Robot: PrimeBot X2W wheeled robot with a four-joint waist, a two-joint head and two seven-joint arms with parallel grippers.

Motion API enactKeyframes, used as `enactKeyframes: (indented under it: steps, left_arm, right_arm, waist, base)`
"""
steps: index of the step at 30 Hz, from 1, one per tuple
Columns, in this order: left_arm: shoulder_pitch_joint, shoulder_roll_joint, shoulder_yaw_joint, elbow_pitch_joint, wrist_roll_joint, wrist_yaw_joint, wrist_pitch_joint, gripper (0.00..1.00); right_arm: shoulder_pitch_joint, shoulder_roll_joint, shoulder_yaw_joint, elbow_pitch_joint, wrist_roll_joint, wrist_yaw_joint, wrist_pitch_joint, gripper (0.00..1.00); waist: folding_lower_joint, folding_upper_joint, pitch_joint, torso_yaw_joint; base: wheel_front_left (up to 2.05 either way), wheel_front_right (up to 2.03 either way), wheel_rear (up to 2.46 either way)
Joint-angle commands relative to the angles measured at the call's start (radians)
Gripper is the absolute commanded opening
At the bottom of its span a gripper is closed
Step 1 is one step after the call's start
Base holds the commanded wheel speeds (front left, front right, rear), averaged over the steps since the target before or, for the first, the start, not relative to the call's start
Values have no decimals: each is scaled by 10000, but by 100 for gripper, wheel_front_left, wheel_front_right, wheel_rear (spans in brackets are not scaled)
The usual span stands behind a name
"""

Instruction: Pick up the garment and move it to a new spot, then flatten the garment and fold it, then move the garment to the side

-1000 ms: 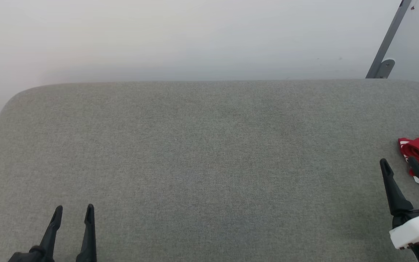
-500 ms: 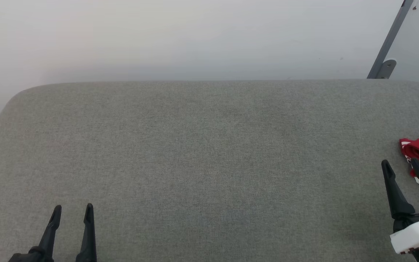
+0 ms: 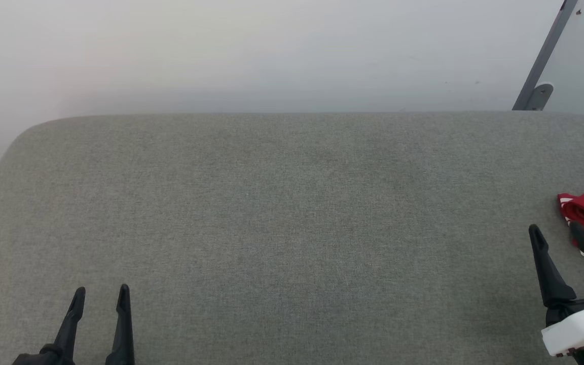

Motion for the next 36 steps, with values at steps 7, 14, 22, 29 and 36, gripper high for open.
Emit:
enactKeyframes:
  steps: [7, 14, 22, 29, 36]
  left_arm:
    - [56, -11, 42, 51, 104, 28, -52, 100]
    - [-4, -46, 56, 150, 39, -2, 16, 0]
    - [-173, -135, -21, 496, -883, 13, 207, 0]
    - [-496, -131, -58, 732, -2231, 13, 501, 0]
    - [-788, -139, -87, 956, -3453, 7, 769, 0]
  right_arm:
    - [143, 86, -46, -112, -58, -2, 93, 100]
    - [36, 107, 5, -74, -29, 0, 91, 0]
    - [36, 456, 56, 306, 702, 0, 203, 0]
    - [-142, 691, -21, 526, 1768, 0, 364, 0]
    - [-298, 910, -93, 724, 2742, 0, 514, 0]
  waist:
    - [0, -1, 21, 17]
    - [0, -1, 21, 24]
    - [0, -1, 24, 18]
    - [0, -1, 26, 9]
    - [0, -1, 28, -1]
  base:
    - [0, 0, 0]
    - [0, 0, 0]
    - [0, 0, 0]
    - [0, 0, 0]
    - [0, 0, 0]
